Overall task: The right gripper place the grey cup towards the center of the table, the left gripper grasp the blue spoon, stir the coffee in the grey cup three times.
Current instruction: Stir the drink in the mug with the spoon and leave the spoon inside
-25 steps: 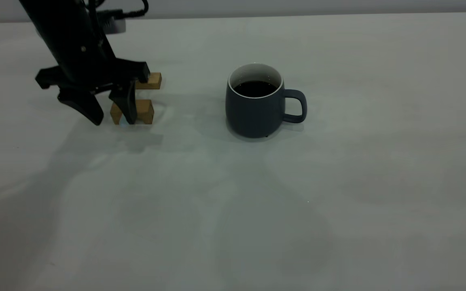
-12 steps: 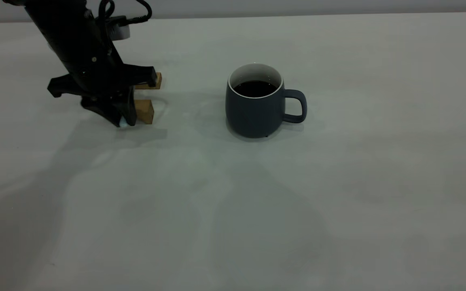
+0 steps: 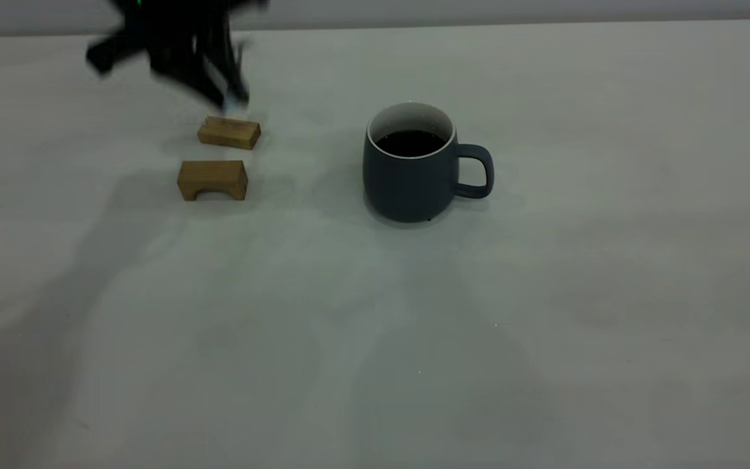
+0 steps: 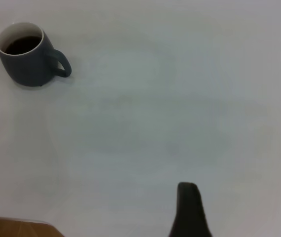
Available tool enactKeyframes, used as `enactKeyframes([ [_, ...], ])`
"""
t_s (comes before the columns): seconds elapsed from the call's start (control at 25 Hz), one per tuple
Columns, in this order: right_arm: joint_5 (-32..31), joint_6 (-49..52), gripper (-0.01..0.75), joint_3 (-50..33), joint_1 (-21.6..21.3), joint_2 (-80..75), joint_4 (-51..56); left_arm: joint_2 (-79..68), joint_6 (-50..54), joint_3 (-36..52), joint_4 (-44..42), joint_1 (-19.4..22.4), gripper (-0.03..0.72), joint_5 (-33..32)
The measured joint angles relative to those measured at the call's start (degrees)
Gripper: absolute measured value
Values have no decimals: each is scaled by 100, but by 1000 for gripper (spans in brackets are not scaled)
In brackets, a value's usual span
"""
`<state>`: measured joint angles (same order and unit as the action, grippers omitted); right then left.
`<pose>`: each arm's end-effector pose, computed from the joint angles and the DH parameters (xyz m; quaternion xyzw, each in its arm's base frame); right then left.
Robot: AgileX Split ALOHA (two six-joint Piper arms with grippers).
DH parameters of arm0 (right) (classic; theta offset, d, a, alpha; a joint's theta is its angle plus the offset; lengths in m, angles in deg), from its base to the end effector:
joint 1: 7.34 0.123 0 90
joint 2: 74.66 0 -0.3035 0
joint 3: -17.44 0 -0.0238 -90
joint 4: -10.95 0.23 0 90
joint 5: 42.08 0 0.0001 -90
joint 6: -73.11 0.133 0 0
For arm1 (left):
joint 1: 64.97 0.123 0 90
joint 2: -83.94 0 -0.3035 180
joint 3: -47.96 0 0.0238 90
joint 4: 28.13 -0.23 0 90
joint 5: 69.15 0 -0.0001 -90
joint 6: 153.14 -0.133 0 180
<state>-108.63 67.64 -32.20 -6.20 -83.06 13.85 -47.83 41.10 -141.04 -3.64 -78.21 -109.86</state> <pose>-0.0085 0.0060 0.2338 -0.0529 0.8835 0.0077 0.4654 0.4302 -0.1382 0.1239 -0.1477 0.9659 -0.1888 0.0984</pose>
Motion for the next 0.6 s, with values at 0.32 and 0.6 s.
enactKeyframes([
  [0.32,0,0,591,0,0,0,0,315,2748,-286,2327,0,172,-1209],
  [0.6,0,0,591,0,0,0,0,3,3589,-286,4645,-97,172,-1461],
])
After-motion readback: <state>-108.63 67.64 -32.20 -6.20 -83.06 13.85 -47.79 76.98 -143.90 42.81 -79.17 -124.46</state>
